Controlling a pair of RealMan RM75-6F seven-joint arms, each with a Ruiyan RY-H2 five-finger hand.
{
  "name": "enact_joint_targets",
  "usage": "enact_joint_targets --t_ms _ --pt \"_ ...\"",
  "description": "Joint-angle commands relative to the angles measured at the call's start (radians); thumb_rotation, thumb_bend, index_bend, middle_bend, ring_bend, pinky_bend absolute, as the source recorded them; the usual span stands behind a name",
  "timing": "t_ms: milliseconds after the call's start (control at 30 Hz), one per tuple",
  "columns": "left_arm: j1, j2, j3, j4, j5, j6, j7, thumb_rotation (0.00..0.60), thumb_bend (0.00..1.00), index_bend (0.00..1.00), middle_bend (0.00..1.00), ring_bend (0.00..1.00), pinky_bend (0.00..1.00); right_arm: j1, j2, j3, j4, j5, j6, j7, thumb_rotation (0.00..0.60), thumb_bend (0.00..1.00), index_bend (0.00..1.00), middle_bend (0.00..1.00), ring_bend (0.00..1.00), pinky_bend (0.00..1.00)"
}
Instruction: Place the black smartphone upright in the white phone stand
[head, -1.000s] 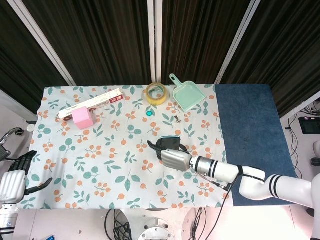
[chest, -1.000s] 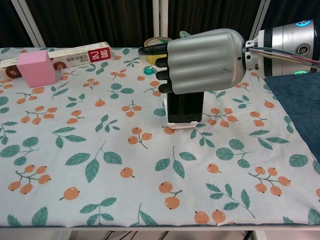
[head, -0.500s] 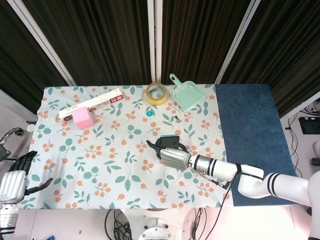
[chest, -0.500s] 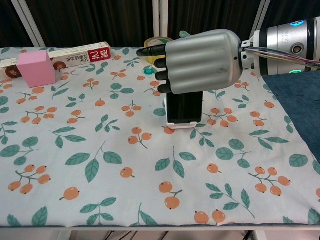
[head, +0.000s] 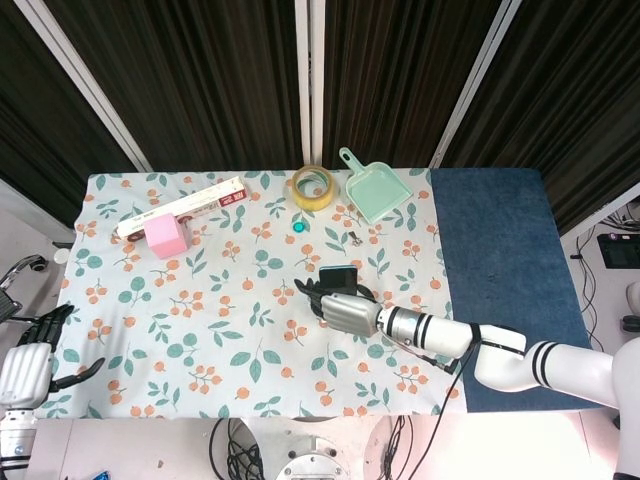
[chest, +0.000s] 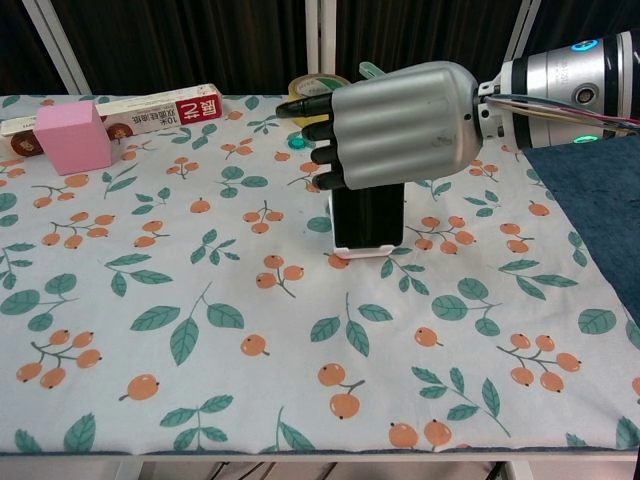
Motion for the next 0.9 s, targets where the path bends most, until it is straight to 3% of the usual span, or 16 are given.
enact_joint_targets --t_ms 33,133,333,533,667,767,900 --pt "0.001 0.000 -0.001 0.000 0.000 0.002 0.000 0.214 0.10 0.09 0.09 0.10 0.21 0.000 0.006 0.004 -0.011 0.014 -0.016 -0.013 0.600 0.19 0.00 0.07 0.00 0.00" --pt "0.001 0.001 -0.001 -0.001 0.001 0.003 0.001 0.211 0.10 0.09 0.09 0.10 0.21 -0.001 0.012 0.005 -0.022 0.020 -0.023 -0.024 0.600 0.18 0.00 0.01 0.00 0.00" --pt "0.003 0.001 0.001 -0.004 0.003 0.006 0.003 0.214 0.10 0.09 0.09 0.10 0.21 -0.017 0.040 0.005 -0.051 0.025 -0.005 -0.044 0.600 0.16 0.00 0.00 0.00 0.00" --pt "0.004 0.013 -0.004 -0.013 0.005 0.014 0.005 0.214 0.10 0.09 0.09 0.10 0.21 -0.122 0.165 0.003 -0.182 0.058 0.134 -0.019 0.600 0.11 0.00 0.00 0.00 0.00" --pt "0.002 0.021 -0.006 -0.024 0.007 0.016 0.008 0.214 0.10 0.09 0.09 0.10 0.21 -0.276 0.279 -0.021 -0.271 0.085 0.361 0.094 0.600 0.07 0.00 0.00 0.00 0.00" --pt "0.000 0.024 -0.007 -0.033 0.009 0.016 0.014 0.214 0.10 0.09 0.09 0.10 0.21 -0.410 0.313 -0.047 -0.280 0.146 0.526 0.219 0.600 0.17 0.00 0.00 0.00 0.00" --pt "-0.007 0.020 -0.012 -0.052 0.011 0.014 0.027 0.213 0.10 0.09 0.09 0.10 0.21 -0.598 0.299 -0.095 -0.218 0.294 0.677 0.498 0.600 0.28 0.00 0.00 0.00 0.00"
